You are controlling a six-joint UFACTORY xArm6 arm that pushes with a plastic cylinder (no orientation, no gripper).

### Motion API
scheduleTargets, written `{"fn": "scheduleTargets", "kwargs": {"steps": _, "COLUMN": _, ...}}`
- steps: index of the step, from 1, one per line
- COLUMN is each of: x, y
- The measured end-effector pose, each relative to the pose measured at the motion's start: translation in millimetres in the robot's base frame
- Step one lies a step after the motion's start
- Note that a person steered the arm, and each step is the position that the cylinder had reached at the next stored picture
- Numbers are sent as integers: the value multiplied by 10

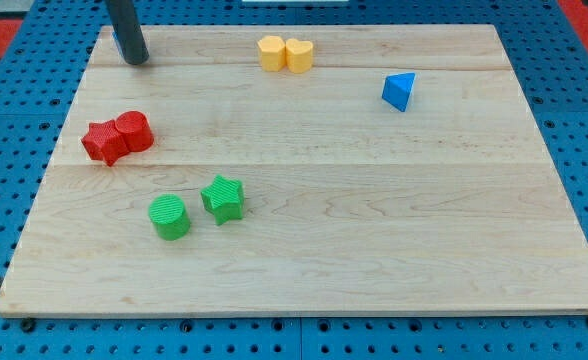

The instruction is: Separate the yellow heart and the yellow hexagon

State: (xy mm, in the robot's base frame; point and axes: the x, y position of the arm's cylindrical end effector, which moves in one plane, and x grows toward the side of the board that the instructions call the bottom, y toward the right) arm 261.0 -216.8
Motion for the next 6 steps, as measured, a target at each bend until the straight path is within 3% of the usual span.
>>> {"fn": "scheduleTargets", "kwargs": {"steps": 1, "x": -150, "y": 288}}
{"fn": "scheduleTargets", "kwargs": {"steps": 2, "x": -271, "y": 1138}}
{"fn": "scheduleTargets", "kwargs": {"steps": 3, "x": -454, "y": 1579}}
{"fn": "scheduleTargets", "kwargs": {"steps": 4, "x": -633, "y": 1740}}
{"fn": "scheduleTargets", "kwargs": {"steps": 6, "x": 331, "y": 2349}}
